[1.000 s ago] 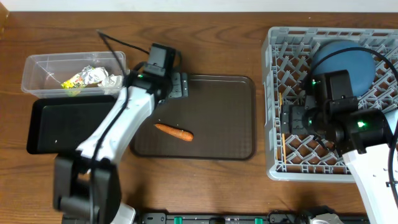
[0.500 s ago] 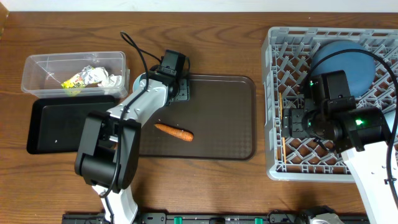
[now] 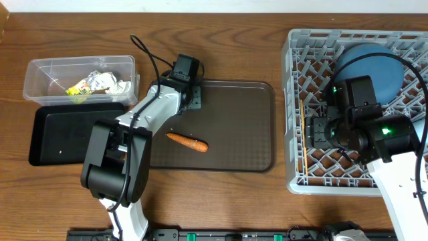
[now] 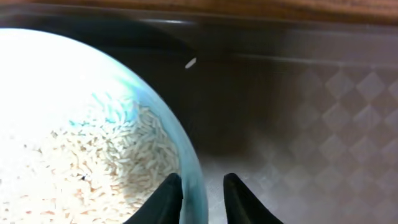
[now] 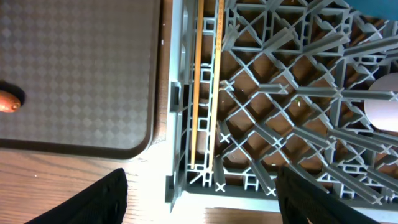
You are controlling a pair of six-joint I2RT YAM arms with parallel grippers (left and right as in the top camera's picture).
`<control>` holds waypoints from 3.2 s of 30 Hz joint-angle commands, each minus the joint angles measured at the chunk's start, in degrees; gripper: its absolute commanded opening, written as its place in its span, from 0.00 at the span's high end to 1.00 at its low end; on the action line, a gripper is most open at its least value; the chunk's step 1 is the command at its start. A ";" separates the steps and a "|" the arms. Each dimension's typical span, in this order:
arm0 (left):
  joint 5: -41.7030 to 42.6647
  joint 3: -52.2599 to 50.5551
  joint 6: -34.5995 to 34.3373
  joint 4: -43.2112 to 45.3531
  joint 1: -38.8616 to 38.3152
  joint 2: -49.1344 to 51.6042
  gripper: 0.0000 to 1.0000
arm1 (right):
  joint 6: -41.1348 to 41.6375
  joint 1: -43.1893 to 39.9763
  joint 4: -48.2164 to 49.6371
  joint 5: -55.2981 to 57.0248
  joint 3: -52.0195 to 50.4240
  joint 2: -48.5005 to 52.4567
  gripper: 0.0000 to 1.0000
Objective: Sort waste into correct bins and load items into the dishwasher rack
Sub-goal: 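Reach left gripper to the light-blue rice bowl and grasp its rim, then carry the rice bowl left over the black tray, then tilt the bowl with the left gripper to pour rice onto the black tray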
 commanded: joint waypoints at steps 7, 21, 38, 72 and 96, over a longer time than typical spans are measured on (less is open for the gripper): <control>-0.50 0.13 -0.07 -2.05 -0.13 0.68 0.91 | -0.46 -0.76 -2.29 0.63 -0.26 0.20 0.29; -3.96 0.15 -0.09 -8.55 -0.13 -1.53 0.93 | -0.44 -0.76 -2.58 0.61 -0.26 0.20 0.35; -4.96 0.15 0.07 -28.37 0.92 -16.96 0.94 | -0.44 -0.76 -4.02 0.63 -0.26 0.20 0.43; 47.93 0.09 13.07 -23.50 51.21 -16.37 0.94 | -0.42 -0.76 -5.11 1.68 -0.26 0.20 0.47; 92.04 -3.17 26.05 -23.34 66.88 -0.26 0.94 | -0.42 -0.76 -5.62 1.68 -0.26 0.20 0.49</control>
